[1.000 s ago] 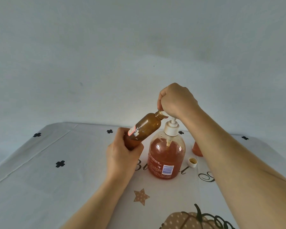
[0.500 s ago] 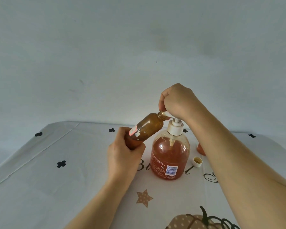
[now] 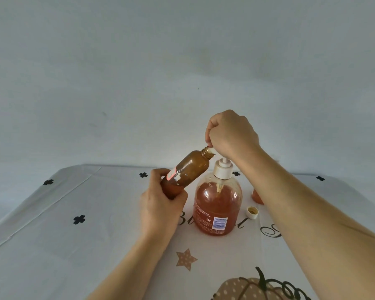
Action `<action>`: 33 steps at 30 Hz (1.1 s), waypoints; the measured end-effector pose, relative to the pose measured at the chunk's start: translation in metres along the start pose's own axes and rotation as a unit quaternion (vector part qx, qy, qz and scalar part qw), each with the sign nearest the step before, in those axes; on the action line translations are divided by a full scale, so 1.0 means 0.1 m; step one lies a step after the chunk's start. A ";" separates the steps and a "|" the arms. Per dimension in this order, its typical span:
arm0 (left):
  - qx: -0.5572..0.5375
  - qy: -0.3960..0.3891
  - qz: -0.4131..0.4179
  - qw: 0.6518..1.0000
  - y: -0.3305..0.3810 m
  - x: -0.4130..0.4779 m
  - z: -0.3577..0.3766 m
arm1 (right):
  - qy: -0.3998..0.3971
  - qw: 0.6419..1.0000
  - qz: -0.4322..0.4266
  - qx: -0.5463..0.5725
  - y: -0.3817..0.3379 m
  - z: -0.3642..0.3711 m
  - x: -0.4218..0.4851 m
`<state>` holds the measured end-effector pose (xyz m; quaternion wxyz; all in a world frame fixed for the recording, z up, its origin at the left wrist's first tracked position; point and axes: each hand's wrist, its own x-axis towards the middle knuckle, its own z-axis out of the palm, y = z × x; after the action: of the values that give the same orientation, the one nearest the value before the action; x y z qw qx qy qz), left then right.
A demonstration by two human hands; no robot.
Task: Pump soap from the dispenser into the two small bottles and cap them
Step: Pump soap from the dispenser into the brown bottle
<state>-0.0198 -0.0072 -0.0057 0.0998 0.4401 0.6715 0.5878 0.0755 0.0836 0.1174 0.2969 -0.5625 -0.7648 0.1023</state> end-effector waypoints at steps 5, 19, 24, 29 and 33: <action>-0.007 0.005 0.007 1.000 0.00 -0.01 0.00 | 0.015 1.000 -0.016 0.013 -0.01 -0.03 -0.02; -0.005 0.006 0.006 1.000 -0.02 0.00 0.01 | -0.074 0.997 0.007 -0.014 -0.05 -0.02 0.06; -0.002 0.006 0.009 1.000 -0.03 0.01 0.02 | -0.087 0.996 0.017 -0.024 -0.06 0.00 0.08; 0.008 0.015 0.003 1.000 -0.06 0.02 0.02 | -0.099 0.995 0.027 -0.019 -0.03 0.02 0.07; 0.014 0.019 -0.017 1.000 -0.10 0.05 0.03 | -0.111 0.993 0.036 -0.008 0.01 0.09 0.04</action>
<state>-0.0253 -0.0007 -0.0141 0.0911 0.4189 0.6890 0.5844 0.0708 0.0889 0.1111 0.2021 -0.5769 -0.7732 0.1689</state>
